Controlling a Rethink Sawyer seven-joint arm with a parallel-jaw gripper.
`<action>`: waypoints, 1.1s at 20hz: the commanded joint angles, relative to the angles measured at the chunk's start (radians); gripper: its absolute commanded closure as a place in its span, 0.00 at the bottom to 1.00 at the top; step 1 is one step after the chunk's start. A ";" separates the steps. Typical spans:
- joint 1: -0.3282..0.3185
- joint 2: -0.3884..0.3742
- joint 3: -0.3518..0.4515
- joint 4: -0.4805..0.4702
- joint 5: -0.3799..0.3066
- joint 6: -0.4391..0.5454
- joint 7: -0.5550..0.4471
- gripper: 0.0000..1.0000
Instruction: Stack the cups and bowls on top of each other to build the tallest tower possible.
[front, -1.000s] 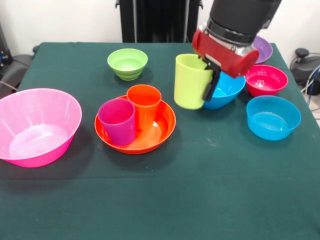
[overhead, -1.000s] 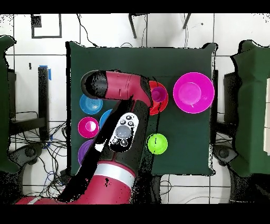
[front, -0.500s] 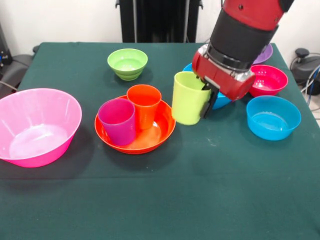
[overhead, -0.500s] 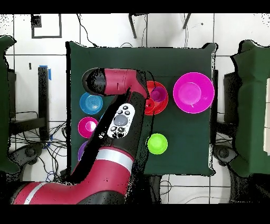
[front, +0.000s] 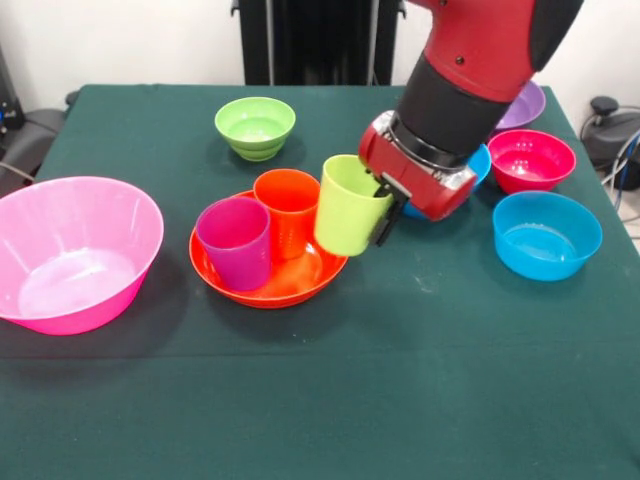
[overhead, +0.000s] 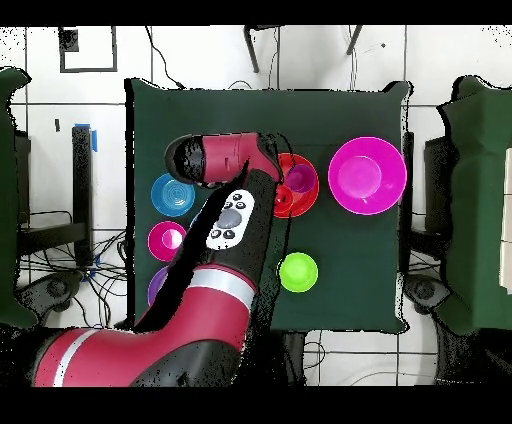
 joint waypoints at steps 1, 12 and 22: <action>-0.031 0.027 0.129 -0.034 -0.110 0.058 -0.228 1.00; -0.062 0.057 0.175 -0.013 -0.151 -0.015 -0.216 1.00; -0.075 0.070 0.208 -0.033 -0.168 -0.014 -0.199 1.00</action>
